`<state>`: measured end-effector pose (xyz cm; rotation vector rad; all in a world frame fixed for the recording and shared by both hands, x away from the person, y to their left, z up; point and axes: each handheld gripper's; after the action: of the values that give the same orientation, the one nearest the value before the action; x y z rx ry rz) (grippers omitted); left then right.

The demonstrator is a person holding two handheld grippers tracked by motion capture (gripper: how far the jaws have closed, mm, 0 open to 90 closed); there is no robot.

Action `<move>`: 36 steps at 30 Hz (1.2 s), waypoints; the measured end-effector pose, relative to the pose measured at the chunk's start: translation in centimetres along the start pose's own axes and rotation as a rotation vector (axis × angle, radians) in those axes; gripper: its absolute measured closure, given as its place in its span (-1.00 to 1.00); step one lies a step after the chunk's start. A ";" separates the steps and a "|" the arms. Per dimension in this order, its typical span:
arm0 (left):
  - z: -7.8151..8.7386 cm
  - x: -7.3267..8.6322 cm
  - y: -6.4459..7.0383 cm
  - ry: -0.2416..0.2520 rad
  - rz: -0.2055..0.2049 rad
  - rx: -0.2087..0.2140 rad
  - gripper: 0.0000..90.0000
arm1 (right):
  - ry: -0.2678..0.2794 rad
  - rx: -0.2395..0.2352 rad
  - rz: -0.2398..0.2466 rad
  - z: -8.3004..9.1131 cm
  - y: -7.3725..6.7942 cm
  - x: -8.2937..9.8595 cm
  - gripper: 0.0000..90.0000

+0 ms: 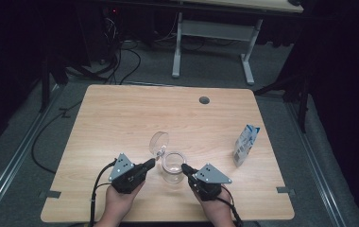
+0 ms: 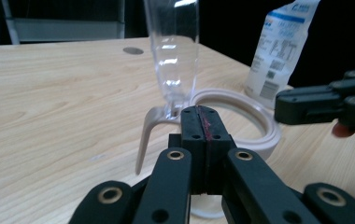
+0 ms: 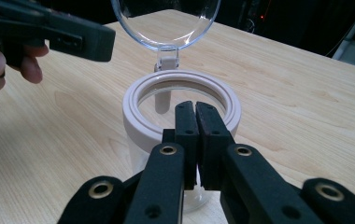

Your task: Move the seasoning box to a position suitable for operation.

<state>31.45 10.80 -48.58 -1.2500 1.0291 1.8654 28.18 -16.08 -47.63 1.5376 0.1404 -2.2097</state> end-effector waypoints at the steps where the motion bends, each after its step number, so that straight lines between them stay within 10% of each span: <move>1: 0.1 0.1 -0.1 -0.007 0.000 -0.006 1.00 | -0.001 0.000 0.000 0.0 0.0 0.0 0.95; 22: 1.9 2.3 -3.3 -0.139 0.020 -0.087 0.90 | -0.025 0.042 -0.053 0.6 3.3 1.3 0.76; 36: 2.6 3.1 -4.1 -0.153 0.037 -0.103 0.74 | -0.084 0.186 -0.123 1.4 7.6 3.6 0.47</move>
<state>32.82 15.28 -51.91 -1.1331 0.8895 2.0304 29.06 -24.43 -49.09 1.5665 0.0037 -2.4398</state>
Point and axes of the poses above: each handheld gripper's, and its own axes: z roughly backward along the jaws, x roughly out of its underside, y roughly to its right, and after that the axes turned 14 degrees about x, right-handed
